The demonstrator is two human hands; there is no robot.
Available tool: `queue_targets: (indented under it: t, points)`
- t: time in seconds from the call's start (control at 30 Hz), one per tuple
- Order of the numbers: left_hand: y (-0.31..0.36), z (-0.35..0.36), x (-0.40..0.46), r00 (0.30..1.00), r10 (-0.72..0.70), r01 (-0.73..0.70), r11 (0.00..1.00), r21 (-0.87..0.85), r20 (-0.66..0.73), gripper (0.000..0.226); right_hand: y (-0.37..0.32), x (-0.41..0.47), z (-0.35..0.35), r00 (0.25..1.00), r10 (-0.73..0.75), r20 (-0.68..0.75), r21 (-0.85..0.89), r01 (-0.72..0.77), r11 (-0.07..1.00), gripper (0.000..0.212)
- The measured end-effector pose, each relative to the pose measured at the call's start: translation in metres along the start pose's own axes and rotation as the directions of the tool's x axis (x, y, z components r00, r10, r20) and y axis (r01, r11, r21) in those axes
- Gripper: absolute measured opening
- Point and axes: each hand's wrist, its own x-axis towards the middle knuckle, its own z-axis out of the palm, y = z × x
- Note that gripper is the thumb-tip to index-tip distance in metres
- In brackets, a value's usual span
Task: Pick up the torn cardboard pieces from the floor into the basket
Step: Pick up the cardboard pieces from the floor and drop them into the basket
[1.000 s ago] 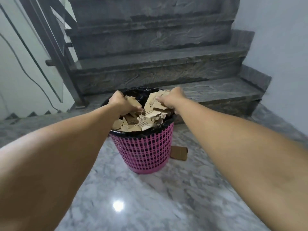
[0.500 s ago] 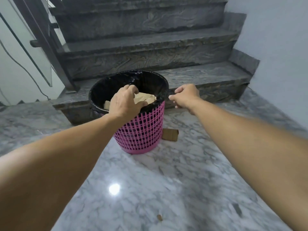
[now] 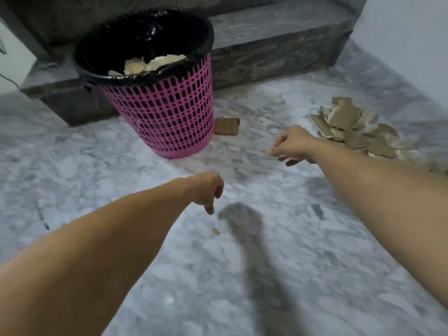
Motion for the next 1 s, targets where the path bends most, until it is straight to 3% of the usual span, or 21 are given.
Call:
queue_targets:
  t: [0.13, 0.27, 0.47, 0.6, 0.7, 1.0]
  points:
    - [0.001, 0.066, 0.017, 0.990, 0.101, -0.106, 0.993, 0.046, 0.097, 0.045, 0.046, 0.010, 0.012, 0.998, 0.059, -0.005, 0.013, -0.059, 0.998, 0.020]
    - [-0.002, 0.093, 0.028, 0.985, 0.167, -0.170, 0.983, 0.071, 0.048, 0.027, 0.072, 0.016, 0.012, 0.996, 0.092, 0.002, 0.015, -0.092, 0.996, 0.022]
    - [-0.009, 0.098, 0.042, 0.993, 0.112, -0.111, 0.993, -0.045, 0.022, 0.022, 0.085, 0.025, 0.006, 0.996, 0.089, -0.016, 0.024, -0.089, 0.996, 0.019]
    - [-0.006, 0.085, 0.055, 0.994, 0.104, -0.100, 0.988, -0.113, 0.027, 0.026, 0.089, 0.029, -0.004, 0.994, 0.104, -0.024, 0.022, -0.104, 0.994, 0.021]
    - [0.005, 0.061, 0.073, 0.993, 0.107, -0.116, 0.976, -0.184, -0.056, 0.023, 0.092, 0.031, -0.016, 0.992, 0.124, -0.026, -0.005, -0.124, 0.992, 0.021]
    - [0.097, -0.048, 0.148, 0.938, 0.216, -0.264, 0.952, -0.154, -0.272, 0.026, 0.139, 0.009, -0.116, 0.943, 0.317, -0.106, -0.127, -0.329, 0.936, 0.020]
